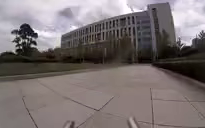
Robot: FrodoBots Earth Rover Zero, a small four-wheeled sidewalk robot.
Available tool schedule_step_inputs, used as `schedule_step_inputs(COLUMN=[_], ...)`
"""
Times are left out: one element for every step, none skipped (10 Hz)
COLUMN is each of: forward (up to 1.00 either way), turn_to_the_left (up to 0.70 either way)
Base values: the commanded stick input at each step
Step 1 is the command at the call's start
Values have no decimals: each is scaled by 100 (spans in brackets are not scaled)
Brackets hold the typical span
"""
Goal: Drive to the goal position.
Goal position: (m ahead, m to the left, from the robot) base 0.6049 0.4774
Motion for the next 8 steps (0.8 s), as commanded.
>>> schedule_step_inputs(forward=[32,0,0,0,0,0,0,0], turn_to_the_left=[59,100,100,100,100,100,100,100])
